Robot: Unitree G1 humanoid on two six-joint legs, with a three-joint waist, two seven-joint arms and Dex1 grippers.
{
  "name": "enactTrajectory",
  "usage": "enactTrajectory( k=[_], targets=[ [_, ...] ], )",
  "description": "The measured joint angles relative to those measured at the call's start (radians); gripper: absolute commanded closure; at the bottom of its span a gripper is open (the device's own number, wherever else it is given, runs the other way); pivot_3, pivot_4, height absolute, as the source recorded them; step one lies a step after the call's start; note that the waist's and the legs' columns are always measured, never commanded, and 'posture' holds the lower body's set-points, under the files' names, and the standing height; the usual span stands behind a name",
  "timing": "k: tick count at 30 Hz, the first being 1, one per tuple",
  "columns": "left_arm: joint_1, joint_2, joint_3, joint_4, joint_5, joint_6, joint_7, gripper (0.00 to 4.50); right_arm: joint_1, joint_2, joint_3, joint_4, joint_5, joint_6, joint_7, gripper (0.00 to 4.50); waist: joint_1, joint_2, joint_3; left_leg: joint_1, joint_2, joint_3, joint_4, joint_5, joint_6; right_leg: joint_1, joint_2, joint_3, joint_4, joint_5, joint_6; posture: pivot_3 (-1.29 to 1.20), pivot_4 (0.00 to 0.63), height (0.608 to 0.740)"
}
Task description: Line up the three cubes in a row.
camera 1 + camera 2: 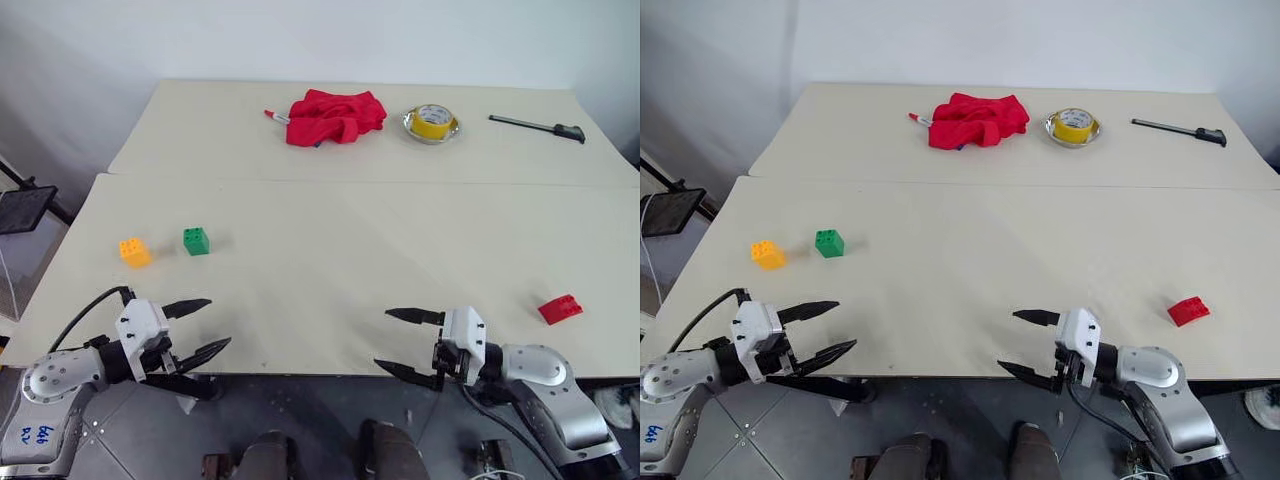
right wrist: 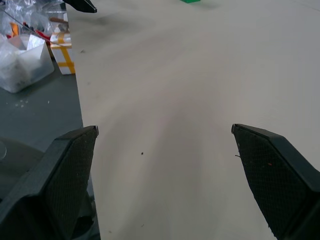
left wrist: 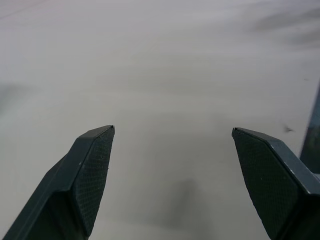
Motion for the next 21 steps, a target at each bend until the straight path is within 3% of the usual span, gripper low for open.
enactTrajectory(
  k=[5, 8, 13, 17, 21],
  targets=[
    [-0.059, 0.000, -0.029, 0.005, -0.012, 0.080, 0.008, 0.50, 0.042, 0.048, -0.056, -0.027, 0.010, -0.005, -0.079, 0.00, 0.012, 0.000, 0.000, 0.000, 0.000, -0.001, 0.001, 0.000, 0.000, 0.000, 0.000, 0.000, 0.000, 0.000, 0.000, 0.00, 0.150, 0.740],
    [-0.124, -0.056, -0.058, -0.034, -0.055, 0.136, 0.032, 0.01, 0.166, 0.044, -0.194, -0.108, 0.057, 0.035, -0.152, 0.00, 0.031, 0.000, 0.000, -0.001, -0.001, -0.002, 0.001, -0.001, 0.001, 0.001, -0.001, 0.000, 0.000, 0.001, 0.002, 0.00, 0.150, 0.740],
    [-0.220, -0.130, -0.227, -0.093, -0.066, 0.168, -0.002, 0.01, 0.424, 0.147, -0.563, -0.201, 0.142, 0.053, -0.342, 0.00, 0.049, 0.001, 0.000, -0.001, -0.001, 0.002, 0.001, -0.002, 0.001, 0.001, 0.000, 0.000, -0.001, 0.002, 0.003, 0.00, 0.150, 0.740],
    [-0.302, -0.174, -0.318, -0.099, -0.064, 0.196, -0.017, 0.01, 0.480, 0.242, -0.722, -0.165, 0.159, -0.017, -0.420, 0.00, 0.031, 0.002, -0.001, 0.001, 0.000, 0.003, 0.001, -0.002, 0.001, 0.001, 0.002, 0.003, -0.001, 0.001, 0.002, 0.00, 0.150, 0.740],
    [-0.382, -0.207, -0.397, -0.069, -0.043, 0.195, -0.051, 0.01, 0.488, 0.263, -0.826, -0.009, 0.159, -0.061, -0.455, 0.00, 0.023, 0.003, -0.002, 0.003, 0.000, 0.006, 0.001, -0.002, 0.002, 0.002, 0.002, 0.006, -0.002, 0.001, 0.002, 0.00, 0.150, 0.740]
  ],
)
